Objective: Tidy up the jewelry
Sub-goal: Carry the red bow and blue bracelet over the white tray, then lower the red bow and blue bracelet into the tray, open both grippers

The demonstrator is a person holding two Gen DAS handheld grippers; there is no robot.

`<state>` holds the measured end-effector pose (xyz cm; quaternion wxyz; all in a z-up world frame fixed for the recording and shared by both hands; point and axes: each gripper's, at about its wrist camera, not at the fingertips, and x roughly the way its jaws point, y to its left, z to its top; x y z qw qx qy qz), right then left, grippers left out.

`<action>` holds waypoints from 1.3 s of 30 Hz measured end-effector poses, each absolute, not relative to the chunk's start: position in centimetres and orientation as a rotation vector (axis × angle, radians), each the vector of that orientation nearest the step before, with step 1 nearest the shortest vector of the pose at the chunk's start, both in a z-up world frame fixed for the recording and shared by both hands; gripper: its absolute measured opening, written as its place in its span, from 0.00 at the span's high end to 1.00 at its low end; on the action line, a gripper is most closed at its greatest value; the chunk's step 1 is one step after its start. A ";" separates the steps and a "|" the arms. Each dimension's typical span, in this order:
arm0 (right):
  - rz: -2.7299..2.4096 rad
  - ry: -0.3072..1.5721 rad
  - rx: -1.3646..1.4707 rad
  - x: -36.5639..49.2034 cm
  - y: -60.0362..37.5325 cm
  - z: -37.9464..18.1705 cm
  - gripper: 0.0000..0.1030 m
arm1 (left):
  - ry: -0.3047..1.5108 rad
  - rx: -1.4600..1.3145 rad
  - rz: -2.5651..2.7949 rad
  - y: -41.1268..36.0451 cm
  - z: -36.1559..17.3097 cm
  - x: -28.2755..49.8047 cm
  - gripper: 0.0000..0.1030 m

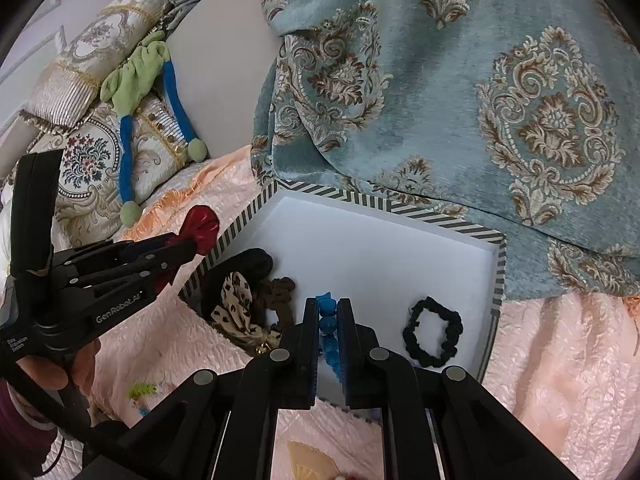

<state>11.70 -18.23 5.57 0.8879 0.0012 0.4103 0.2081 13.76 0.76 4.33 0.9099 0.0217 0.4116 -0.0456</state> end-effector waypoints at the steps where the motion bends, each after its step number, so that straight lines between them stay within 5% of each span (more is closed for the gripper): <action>1: 0.434 0.855 0.003 12.0 -18.1 5.5 0.92 | 0.849 0.048 -0.093 0.6 4.3 14.1 0.80; 26: 0.287 1.007 -0.043 21.3 -18.0 -3.4 0.92 | 1.004 -0.029 -0.094 -1.8 -3.4 25.1 0.80; 30: 0.261 1.026 -0.050 21.1 -18.1 -4.0 0.92 | 1.005 -0.016 -0.066 -2.0 -4.1 25.2 0.57; 33: 0.261 1.005 -0.046 20.4 -18.2 -3.6 0.82 | 0.987 -0.035 -0.066 -1.8 -3.7 24.8 0.48; 35: 0.263 0.991 -0.034 19.9 -18.3 -3.0 0.71 | 0.980 -0.036 -0.065 -1.6 -3.4 24.3 0.45; 39: 0.272 0.957 -0.024 18.1 -18.3 -1.4 0.70 | 0.962 -0.024 -0.057 -1.0 -2.4 22.8 0.44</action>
